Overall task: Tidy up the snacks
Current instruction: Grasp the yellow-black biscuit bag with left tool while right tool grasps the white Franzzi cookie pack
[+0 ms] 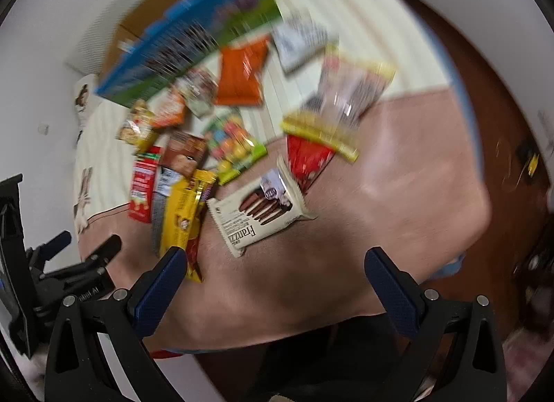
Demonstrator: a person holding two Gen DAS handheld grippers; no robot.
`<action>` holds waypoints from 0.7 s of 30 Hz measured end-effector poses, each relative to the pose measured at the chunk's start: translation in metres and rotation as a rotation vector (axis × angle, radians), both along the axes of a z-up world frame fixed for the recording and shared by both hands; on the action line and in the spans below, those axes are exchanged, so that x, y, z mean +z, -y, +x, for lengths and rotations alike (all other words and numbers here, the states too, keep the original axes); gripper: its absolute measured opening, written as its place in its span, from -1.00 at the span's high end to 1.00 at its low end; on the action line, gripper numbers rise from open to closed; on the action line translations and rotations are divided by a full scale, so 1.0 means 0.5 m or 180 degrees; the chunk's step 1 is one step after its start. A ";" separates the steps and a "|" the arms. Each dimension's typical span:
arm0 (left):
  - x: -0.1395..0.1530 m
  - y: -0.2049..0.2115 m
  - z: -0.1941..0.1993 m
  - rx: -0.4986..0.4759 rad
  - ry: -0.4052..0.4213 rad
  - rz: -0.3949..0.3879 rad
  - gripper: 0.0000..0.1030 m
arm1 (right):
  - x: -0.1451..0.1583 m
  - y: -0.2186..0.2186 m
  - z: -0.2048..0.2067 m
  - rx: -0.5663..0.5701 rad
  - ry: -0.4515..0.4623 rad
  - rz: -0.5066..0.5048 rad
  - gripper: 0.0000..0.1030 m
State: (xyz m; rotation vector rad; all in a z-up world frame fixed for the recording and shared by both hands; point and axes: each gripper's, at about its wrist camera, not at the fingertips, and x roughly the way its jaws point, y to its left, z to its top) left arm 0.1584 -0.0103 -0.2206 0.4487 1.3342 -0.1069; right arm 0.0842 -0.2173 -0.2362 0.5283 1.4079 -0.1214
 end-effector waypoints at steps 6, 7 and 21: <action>-0.146 0.039 0.066 -0.0401 -0.0482 0.0046 -1.00 | -0.144 -0.007 0.033 -0.0483 -0.0318 0.0531 -1.00; -0.167 0.043 0.075 -0.0462 -0.0567 0.0072 -1.00 | -0.160 -0.009 0.037 -0.0550 -0.0359 0.0596 -1.00; -0.217 0.003 0.045 -0.0231 -0.0687 -0.0441 -0.62 | -0.269 -0.046 0.110 -0.1112 -0.0708 0.0723 -0.73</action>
